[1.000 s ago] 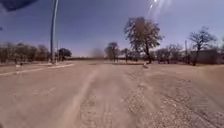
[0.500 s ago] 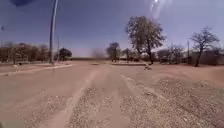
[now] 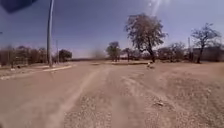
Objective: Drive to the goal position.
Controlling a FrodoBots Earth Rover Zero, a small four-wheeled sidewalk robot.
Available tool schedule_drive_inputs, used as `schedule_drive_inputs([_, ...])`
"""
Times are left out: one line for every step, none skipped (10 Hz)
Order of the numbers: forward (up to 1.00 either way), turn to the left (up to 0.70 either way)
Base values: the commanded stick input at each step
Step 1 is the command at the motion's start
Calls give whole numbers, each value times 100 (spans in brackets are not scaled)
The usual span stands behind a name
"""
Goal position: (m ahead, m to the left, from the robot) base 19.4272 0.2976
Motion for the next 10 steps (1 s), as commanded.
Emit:
schedule_drive_inputs([100, 0])
schedule_drive_inputs([100, 0])
schedule_drive_inputs([100, 0])
schedule_drive_inputs([100, 0])
schedule_drive_inputs([100, 0])
schedule_drive_inputs([100, 0])
schedule_drive_inputs([100, 0])
schedule_drive_inputs([100, 0])
schedule_drive_inputs([100, 0])
schedule_drive_inputs([100, 0])
